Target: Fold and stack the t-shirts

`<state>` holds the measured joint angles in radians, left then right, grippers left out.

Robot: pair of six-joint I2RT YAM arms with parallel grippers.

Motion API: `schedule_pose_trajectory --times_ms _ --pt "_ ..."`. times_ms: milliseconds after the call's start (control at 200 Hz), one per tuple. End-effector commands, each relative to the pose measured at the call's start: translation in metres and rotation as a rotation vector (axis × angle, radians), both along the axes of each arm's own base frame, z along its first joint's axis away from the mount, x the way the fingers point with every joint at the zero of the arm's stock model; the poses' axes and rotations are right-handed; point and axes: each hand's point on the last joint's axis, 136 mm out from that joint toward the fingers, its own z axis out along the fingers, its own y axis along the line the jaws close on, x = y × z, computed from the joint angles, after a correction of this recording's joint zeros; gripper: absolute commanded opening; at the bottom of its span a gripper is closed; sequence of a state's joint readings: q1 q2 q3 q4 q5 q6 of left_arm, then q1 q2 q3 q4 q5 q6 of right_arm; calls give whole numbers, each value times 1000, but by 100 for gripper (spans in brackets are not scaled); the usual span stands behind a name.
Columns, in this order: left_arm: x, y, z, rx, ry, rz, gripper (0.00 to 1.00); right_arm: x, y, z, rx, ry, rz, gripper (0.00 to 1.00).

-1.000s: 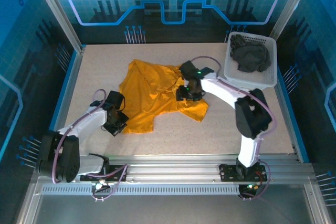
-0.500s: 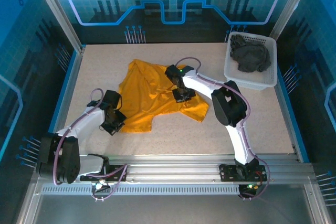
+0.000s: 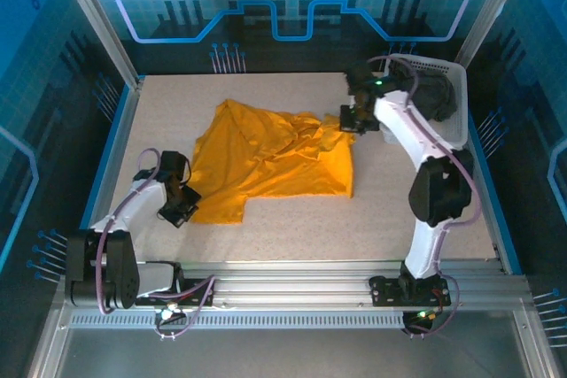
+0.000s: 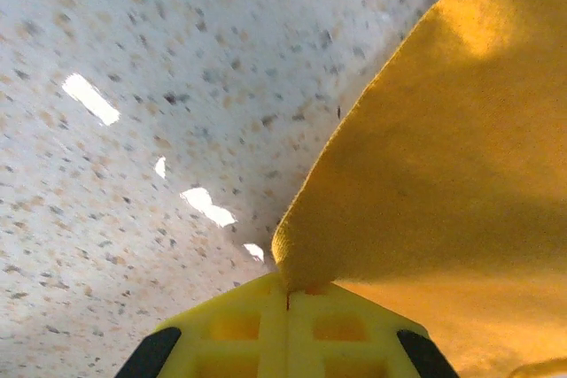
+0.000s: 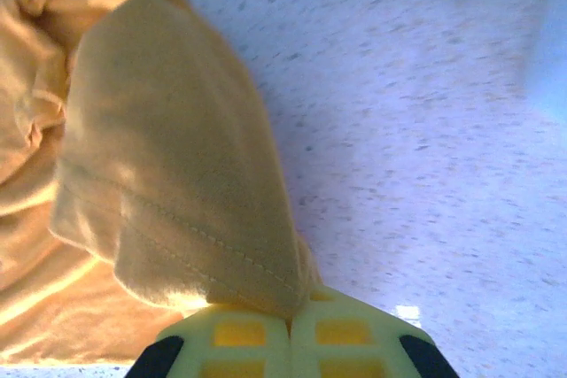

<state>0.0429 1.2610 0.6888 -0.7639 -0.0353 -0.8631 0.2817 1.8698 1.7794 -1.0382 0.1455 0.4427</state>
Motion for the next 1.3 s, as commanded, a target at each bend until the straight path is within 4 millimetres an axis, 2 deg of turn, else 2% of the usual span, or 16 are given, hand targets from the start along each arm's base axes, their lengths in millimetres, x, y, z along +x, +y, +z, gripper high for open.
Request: schedule_pose_trajectory --times_ms 0,85,190,260,310,360,475,550,650,710,830,880,915,1055,1155,1296 --pt "4 17 15 32 -28 20 0 -14 -21 15 55 19 -27 0" --pt "7 22 18 30 -38 36 0 -8 -32 12 65 23 -46 0" --pt "12 25 21 30 -46 39 0 -1 -39 -11 63 79 -70 1" --pt "15 24 22 21 -56 39 0 6 -46 -29 53 121 -92 15" --pt "17 21 22 5 -61 40 0 10 -50 -40 41 146 -103 31" --pt "17 18 22 -12 -62 38 0 12 -56 -44 22 159 -116 42" --pt "16 12 22 -44 -72 32 0 13 -63 -28 -2 94 -135 57" --pt "12 10 21 -50 -74 34 0 3 -73 -13 -39 44 -169 64" --pt "9 8 21 -63 -76 34 0 -25 -84 -4 -63 3 -225 64" --pt "7 6 21 -70 -79 38 0 -46 -81 -11 -35 3 -233 53" --pt "7 5 22 -74 -85 43 0 -88 -60 -47 -7 73 -182 28" --pt "9 4 22 -75 -88 42 0 -99 -53 -65 3 120 -166 24" --pt "9 3 22 -76 -87 41 0 -102 -49 -74 12 140 -161 25" --pt "13 4 23 -77 -88 33 0 -83 -52 -98 58 130 -192 49" --pt "16 4 24 -76 -88 24 0 -61 -53 -112 102 138 -213 51" --pt "17 4 25 -77 -91 24 0 -36 -50 -123 154 138 -236 51"
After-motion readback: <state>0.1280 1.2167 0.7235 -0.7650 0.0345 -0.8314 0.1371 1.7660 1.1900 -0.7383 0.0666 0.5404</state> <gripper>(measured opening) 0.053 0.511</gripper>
